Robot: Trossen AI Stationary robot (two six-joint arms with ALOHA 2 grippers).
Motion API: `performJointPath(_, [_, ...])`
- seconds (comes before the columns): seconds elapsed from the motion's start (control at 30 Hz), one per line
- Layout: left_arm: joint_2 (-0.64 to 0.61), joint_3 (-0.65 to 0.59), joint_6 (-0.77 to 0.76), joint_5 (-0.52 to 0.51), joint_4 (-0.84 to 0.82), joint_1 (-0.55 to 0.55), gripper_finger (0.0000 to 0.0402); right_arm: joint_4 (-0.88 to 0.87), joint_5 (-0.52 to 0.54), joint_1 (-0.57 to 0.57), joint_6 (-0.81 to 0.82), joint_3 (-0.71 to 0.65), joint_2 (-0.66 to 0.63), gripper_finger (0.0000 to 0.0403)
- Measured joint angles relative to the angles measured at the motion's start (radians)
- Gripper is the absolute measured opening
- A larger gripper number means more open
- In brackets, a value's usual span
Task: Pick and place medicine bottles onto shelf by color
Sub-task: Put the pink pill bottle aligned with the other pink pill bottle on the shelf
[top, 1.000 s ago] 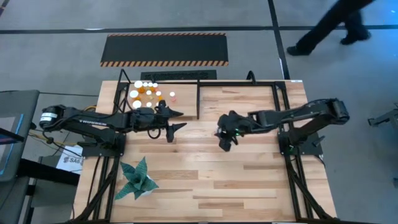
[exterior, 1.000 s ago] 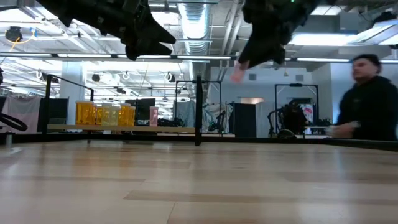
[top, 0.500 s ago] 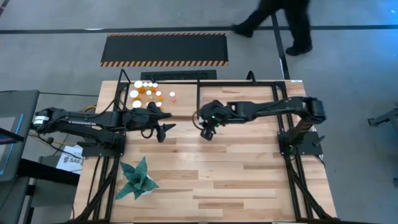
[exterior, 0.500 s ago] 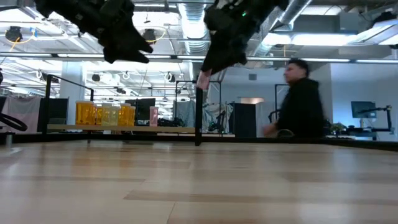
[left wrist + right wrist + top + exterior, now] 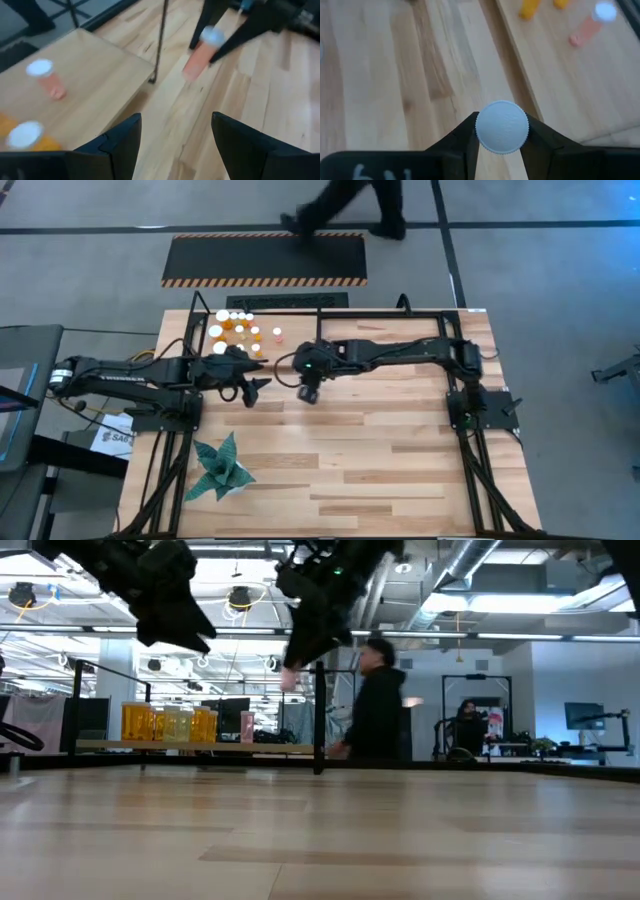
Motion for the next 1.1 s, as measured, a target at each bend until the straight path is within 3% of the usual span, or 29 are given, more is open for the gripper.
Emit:
performJointPath(0.33, [-0.136,0.002,-0.054,-0.045,-0.103,-0.008,0.0229,0.007,0.013,-0.020,-0.079,0.185,0.152,0.0143])
performJointPath(0.6, [-0.204,0.001,-0.075,-0.103,-0.146,-0.036,0.0229,0.156,0.022,-0.062,-0.087,0.197,0.208,0.0138])
performJointPath(1.1, [-0.253,0.000,-0.091,-0.156,-0.185,-0.064,0.0229,0.268,0.024,-0.099,-0.025,0.195,0.230,0.0138])
